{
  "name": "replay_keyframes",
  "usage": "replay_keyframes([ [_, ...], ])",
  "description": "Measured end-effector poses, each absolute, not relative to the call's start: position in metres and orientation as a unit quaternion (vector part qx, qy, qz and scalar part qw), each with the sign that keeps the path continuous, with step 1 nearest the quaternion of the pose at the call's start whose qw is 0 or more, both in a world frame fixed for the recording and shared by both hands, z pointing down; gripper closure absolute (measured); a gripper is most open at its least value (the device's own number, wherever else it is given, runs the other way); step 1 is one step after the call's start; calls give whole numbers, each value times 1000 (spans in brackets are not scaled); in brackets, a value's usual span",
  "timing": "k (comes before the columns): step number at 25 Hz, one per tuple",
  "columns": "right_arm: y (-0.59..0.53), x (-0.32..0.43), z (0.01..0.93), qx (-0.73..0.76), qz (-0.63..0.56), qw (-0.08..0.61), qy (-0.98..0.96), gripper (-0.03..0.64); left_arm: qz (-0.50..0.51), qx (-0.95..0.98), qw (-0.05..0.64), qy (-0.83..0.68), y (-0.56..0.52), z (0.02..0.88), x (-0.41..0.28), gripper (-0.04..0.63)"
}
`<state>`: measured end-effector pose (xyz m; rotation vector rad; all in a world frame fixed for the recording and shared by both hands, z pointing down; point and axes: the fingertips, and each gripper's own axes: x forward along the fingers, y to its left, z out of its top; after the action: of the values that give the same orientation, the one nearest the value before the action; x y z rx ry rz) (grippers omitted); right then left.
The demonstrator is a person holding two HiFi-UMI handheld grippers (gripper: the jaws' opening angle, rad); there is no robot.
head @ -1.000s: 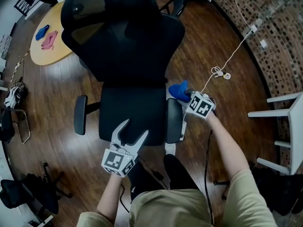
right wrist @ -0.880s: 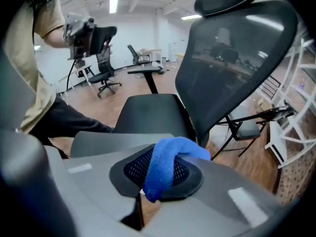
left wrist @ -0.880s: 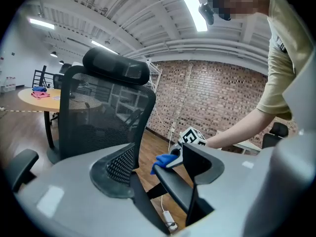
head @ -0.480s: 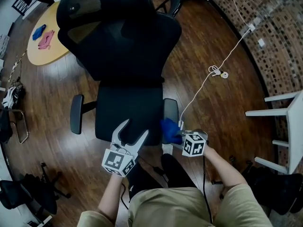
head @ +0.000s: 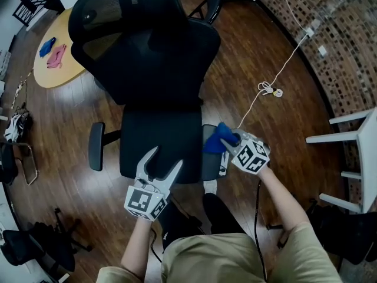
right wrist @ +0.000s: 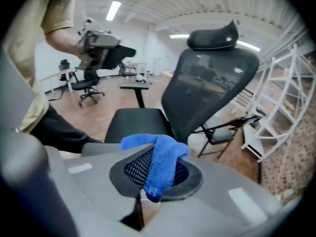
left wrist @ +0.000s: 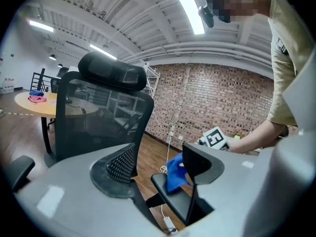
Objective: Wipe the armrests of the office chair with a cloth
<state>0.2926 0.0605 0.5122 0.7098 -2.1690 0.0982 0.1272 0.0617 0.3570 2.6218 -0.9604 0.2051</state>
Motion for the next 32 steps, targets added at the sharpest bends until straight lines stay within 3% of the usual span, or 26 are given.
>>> replay_keyframes([
  [6, 7, 311, 557, 290, 102, 441, -843, 597, 76, 922, 173, -339, 67, 358, 128, 314],
  [13, 116, 279, 586, 239, 79, 485, -838, 597, 70, 917, 182, -347, 70, 360, 129, 314],
  [23, 240, 215, 581, 187, 162, 441, -863, 597, 62, 915, 188, -353, 70, 364, 122, 314],
  [26, 208, 233, 560, 225, 159, 408, -870, 597, 59, 913, 191, -355, 71, 366, 119, 314],
  [30, 81, 287, 516, 356, 137, 365, -849, 597, 55, 913, 188, -358, 66, 364, 106, 314],
  [32, 30, 283, 513, 347, 113, 383, -849, 597, 54, 910, 188, -366, 64, 365, 97, 314],
])
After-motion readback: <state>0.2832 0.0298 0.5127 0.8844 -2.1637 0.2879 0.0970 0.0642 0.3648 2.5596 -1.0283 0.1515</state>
